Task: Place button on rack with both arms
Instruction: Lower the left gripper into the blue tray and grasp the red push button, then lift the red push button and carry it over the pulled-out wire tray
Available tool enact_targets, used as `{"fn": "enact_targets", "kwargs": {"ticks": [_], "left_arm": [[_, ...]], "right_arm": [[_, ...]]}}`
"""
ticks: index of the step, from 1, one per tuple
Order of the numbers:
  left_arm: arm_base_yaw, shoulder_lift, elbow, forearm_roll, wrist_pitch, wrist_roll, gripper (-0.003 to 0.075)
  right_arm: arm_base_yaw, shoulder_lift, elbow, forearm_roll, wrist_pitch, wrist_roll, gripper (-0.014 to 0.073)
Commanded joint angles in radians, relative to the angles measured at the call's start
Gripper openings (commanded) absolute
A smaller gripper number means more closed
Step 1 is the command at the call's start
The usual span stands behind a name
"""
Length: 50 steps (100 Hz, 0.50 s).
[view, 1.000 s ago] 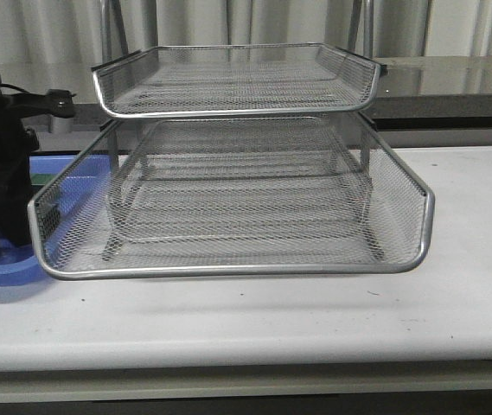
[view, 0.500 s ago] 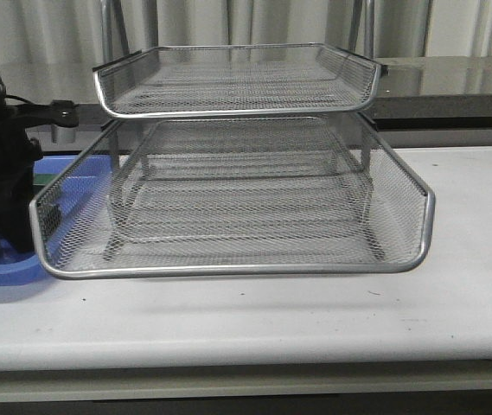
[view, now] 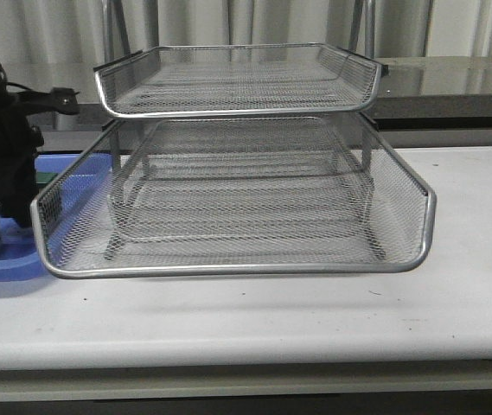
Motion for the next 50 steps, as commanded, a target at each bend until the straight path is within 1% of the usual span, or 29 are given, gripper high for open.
{"fn": "enact_targets", "kwargs": {"ticks": [1,9,30,36,50], "left_arm": [[-0.004,-0.076,-0.086,-0.011,0.033,-0.043,-0.002],[-0.004,-0.088,-0.139,-0.011,0.089,-0.067,-0.002],[-0.004,-0.117,-0.278,-0.011,0.305,-0.127,-0.002],[-0.004,-0.138,-0.29,-0.011,0.303,-0.179,-0.002],[-0.006,-0.206,-0.29,-0.021,0.303,-0.203,-0.002]], "right_arm": [[0.001,0.004,-0.033,-0.01,-0.051,0.0,-0.0068],[0.001,0.004,-0.033,-0.01,-0.051,0.0,-0.0068],[0.001,0.004,-0.033,-0.01,-0.051,0.0,-0.0068],[0.001,0.004,-0.033,-0.01,-0.049,0.0,-0.0068],[0.001,0.004,-0.033,-0.01,-0.049,0.0,-0.0068]]}}
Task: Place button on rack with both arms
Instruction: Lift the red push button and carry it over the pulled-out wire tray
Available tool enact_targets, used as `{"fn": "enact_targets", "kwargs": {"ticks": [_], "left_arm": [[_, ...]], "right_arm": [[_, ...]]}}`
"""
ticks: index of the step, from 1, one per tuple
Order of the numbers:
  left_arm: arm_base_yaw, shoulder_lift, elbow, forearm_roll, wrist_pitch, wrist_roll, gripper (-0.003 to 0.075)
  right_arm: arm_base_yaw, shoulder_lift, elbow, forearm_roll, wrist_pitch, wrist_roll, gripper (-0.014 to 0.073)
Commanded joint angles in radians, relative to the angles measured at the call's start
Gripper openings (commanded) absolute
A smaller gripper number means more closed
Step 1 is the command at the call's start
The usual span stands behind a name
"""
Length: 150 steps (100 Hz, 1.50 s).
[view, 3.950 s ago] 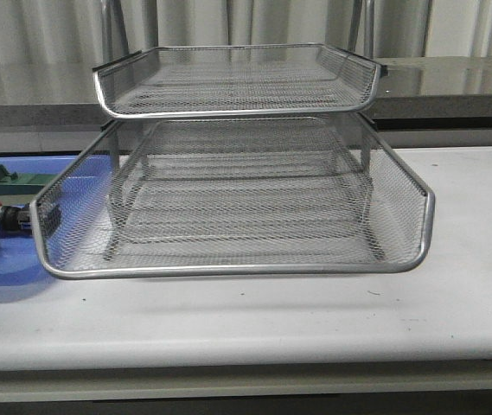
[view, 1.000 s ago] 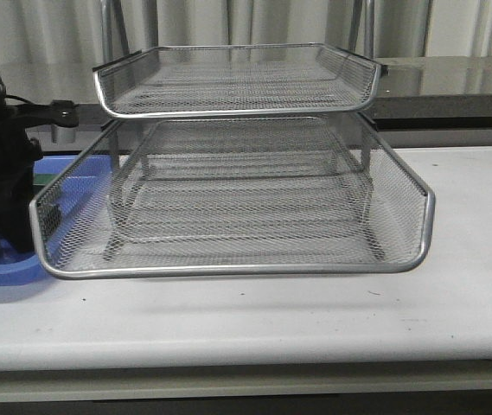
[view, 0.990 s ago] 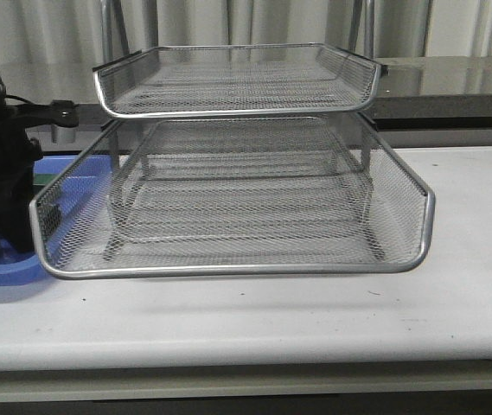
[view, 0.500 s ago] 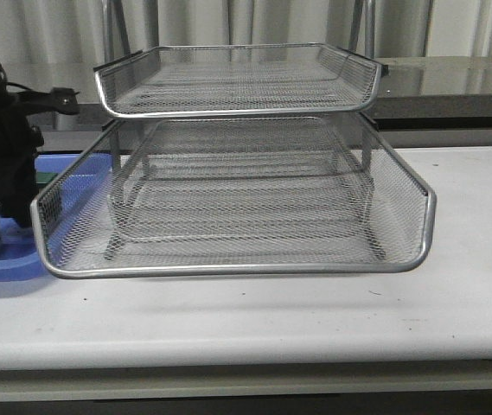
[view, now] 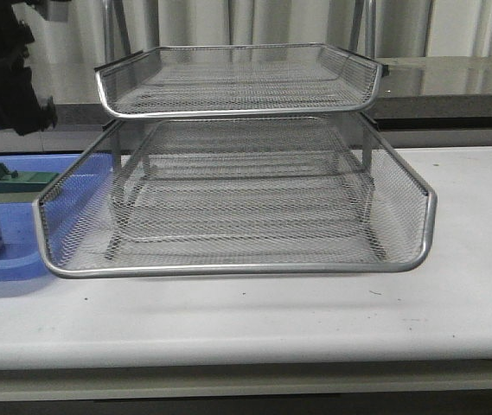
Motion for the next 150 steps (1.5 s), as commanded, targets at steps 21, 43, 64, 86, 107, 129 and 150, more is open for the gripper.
{"fn": "enact_targets", "kwargs": {"ticks": [21,43,64,86,107,129,150], "left_arm": [[-0.047,-0.226,-0.036,-0.023,0.04,-0.134,-0.002],[-0.163,-0.354,0.032,-0.023,0.04,-0.139,-0.002],[-0.311,-0.444,0.152,-0.023,0.04,-0.164,-0.002],[-0.476,-0.449,0.23,-0.038,0.04,-0.181,-0.002],[-0.602,-0.413,0.259,-0.044,0.04,-0.181,-0.002],[-0.651,-0.316,0.259,-0.049,0.031,-0.181,-0.002],[-0.652,-0.238,0.257,-0.044,-0.044,-0.181,-0.002]], "right_arm": [[0.001,0.004,-0.033,-0.01,-0.051,0.0,-0.0068],[0.001,0.004,-0.033,-0.01,-0.051,0.0,-0.0068],[0.001,0.004,-0.033,-0.01,-0.051,0.0,-0.0068],[0.001,0.004,-0.033,-0.01,-0.051,0.0,-0.0068],[0.001,0.004,-0.033,-0.01,-0.051,0.0,-0.0068],[0.001,0.004,-0.033,-0.01,-0.051,0.0,-0.0068],[0.001,0.004,-0.033,-0.01,-0.051,0.0,-0.0068]]}}
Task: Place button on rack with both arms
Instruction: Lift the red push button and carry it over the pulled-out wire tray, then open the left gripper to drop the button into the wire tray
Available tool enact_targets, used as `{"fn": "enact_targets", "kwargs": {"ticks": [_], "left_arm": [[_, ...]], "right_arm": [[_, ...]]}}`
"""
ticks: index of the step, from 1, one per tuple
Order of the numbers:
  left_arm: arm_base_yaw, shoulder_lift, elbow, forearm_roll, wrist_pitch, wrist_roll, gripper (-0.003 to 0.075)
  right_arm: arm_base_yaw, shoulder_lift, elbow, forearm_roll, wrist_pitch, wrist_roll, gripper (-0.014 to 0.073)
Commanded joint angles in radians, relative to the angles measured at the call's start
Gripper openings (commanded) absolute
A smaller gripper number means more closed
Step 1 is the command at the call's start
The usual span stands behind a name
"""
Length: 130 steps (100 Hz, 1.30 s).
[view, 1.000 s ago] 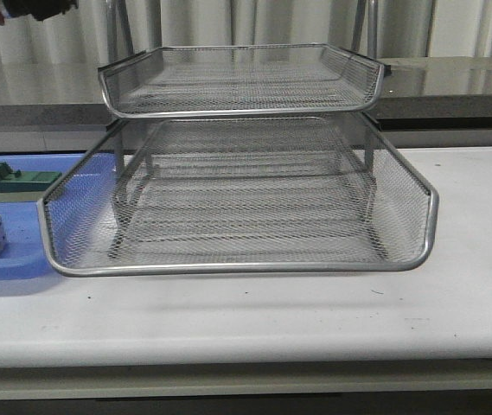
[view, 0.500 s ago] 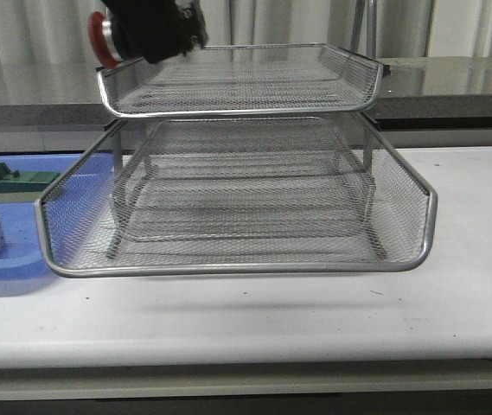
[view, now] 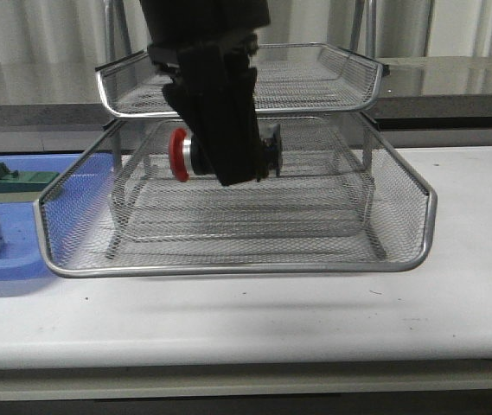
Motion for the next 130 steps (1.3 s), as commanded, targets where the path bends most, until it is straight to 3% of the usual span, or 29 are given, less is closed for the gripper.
{"fn": "enact_targets", "kwargs": {"ticks": [1,34,44,59,69,99,130], "left_arm": [[-0.008,-0.029,-0.028,-0.011,-0.057,-0.011,-0.002],[-0.008,-0.016,-0.028,-0.011,-0.078,-0.011,0.0005],[-0.008,-0.016,-0.028,-0.011,-0.071,-0.011,0.0125],[-0.008,-0.016,-0.028,-0.011,-0.071,-0.015,0.0384],[-0.008,-0.016,-0.028,-0.014,-0.069,-0.02,0.0465],[-0.008,-0.02,-0.075,-0.038,0.032,-0.078,0.0463],[0.008,-0.161,-0.109,-0.033,0.027,-0.163,0.0462]], "right_arm": [[0.001,0.004,-0.033,-0.01,-0.055,0.0,-0.0068],[0.001,0.004,-0.033,-0.01,-0.055,0.0,-0.0068],[0.001,0.004,-0.033,-0.01,-0.055,0.0,-0.0068],[0.001,0.004,-0.033,-0.01,-0.055,0.0,-0.0068],[0.001,0.004,-0.033,-0.01,-0.055,0.0,-0.0068],[0.001,0.004,-0.033,-0.01,-0.055,0.0,-0.0068],[0.001,0.004,-0.033,-0.01,-0.055,0.0,-0.0068]]}}
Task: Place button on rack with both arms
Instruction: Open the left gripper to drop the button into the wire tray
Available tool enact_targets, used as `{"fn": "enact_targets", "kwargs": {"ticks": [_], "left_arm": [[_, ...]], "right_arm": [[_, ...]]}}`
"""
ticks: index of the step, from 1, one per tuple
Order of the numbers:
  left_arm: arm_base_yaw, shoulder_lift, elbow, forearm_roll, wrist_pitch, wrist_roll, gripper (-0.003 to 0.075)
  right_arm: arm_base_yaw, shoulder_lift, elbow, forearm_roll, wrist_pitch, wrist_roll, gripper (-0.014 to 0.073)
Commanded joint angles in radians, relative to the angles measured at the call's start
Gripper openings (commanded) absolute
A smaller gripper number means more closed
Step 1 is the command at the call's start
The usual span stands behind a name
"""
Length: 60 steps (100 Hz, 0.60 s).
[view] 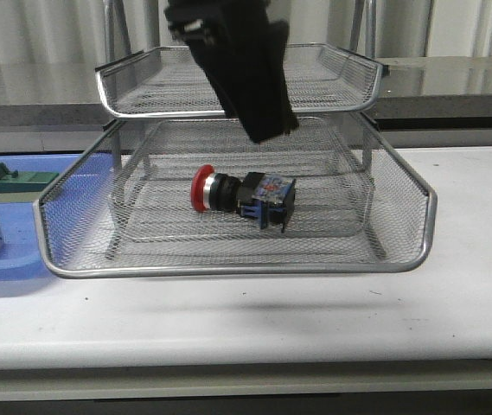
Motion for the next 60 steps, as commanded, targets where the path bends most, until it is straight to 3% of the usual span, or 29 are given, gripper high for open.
{"fn": "enact_targets", "kwargs": {"ticks": [1,36,60], "left_arm": [[0.011,-0.113,-0.033,-0.016,0.033,-0.05,0.0462],[0.263,-0.331,-0.002,-0.015,-0.019,-0.129,0.0461],[0.448,-0.519,0.184,-0.053,-0.168,-0.136,0.0461]], "right_arm": [[0.001,0.004,-0.033,-0.01,-0.055,0.0,-0.0068],[0.001,0.004,-0.033,-0.01,-0.055,0.0,-0.0068],[0.001,0.004,-0.033,-0.01,-0.055,0.0,-0.0068]]}}
